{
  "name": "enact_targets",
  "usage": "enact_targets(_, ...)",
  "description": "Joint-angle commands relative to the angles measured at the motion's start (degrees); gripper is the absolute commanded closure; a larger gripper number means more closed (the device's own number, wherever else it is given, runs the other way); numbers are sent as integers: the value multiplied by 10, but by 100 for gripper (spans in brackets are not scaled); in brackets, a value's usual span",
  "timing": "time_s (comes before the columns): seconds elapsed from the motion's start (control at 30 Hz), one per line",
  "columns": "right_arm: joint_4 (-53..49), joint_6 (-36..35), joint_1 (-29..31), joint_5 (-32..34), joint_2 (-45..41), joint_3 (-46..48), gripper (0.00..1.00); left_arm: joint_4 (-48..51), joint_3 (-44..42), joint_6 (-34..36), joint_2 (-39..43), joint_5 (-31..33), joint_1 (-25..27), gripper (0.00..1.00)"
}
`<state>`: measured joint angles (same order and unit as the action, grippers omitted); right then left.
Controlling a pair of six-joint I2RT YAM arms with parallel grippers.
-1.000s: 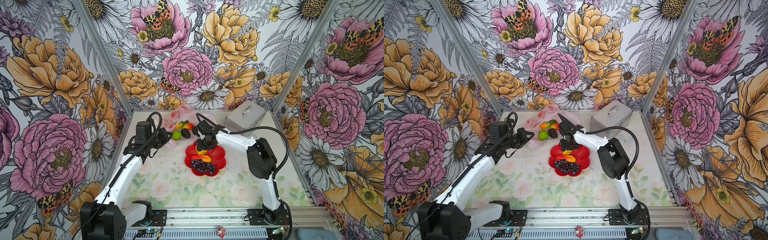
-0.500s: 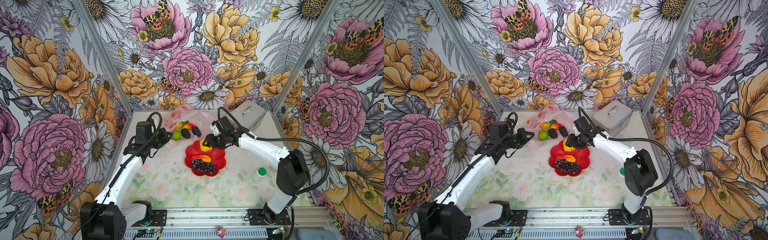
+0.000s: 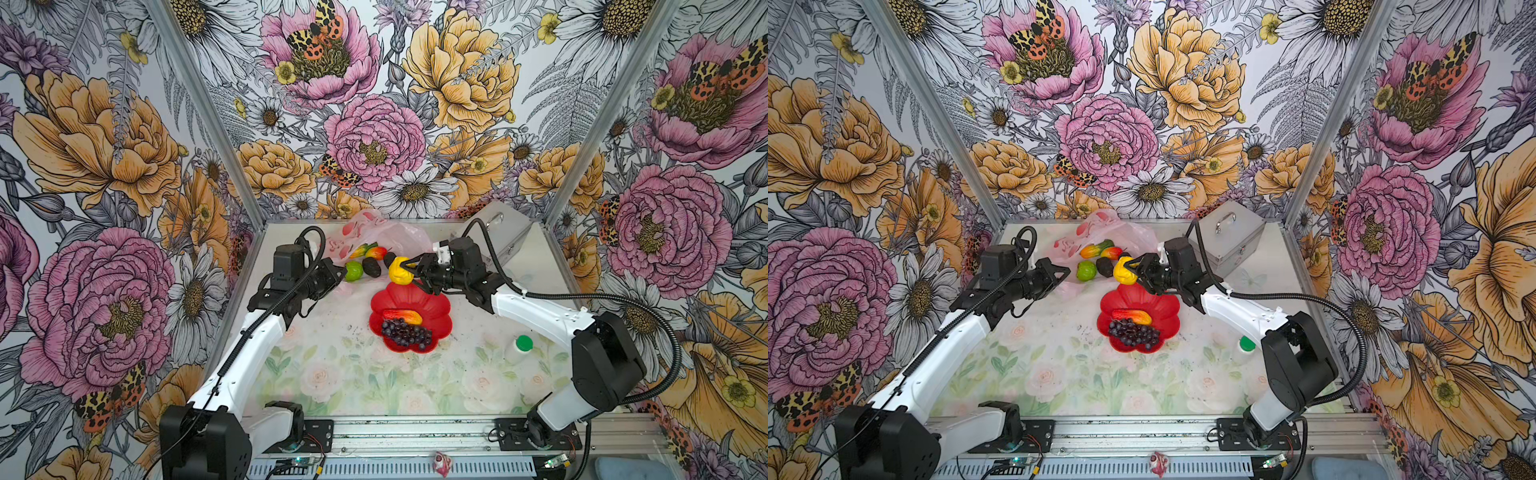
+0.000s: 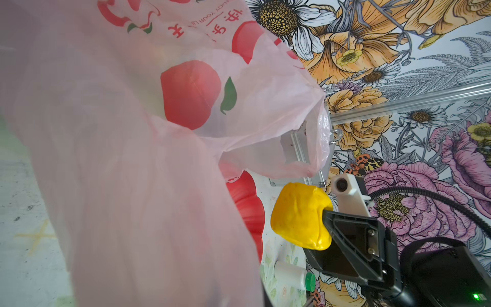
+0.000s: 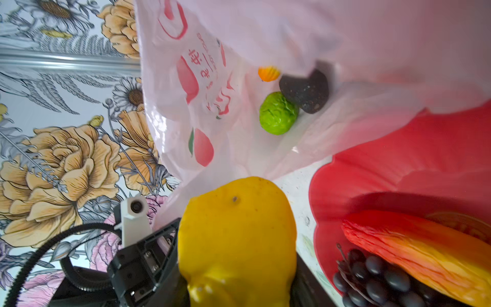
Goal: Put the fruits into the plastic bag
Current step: 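Carry the yellow lemon into the pink bag and release it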
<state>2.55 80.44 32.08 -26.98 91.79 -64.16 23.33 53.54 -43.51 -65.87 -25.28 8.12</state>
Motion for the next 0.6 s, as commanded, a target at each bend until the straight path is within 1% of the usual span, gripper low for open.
enact_targets(0.0,50,59,9,45,36,-50,53,-2,-8,8,17,9,7,100)
enact_targets(0.13,58,98,25,71,91,-95,54,-7,-12,7,19,11,14,100)
enact_targets(0.37,130,184,58,118,190,-158,55,-18,-9,5,13,13,24,100)
enact_targets(0.5,128,187,66,126,251,-226,55,-21,-5,6,9,11,29,100)
enact_targets(0.57,110,186,68,126,285,-269,55,-22,-5,7,6,8,32,100)
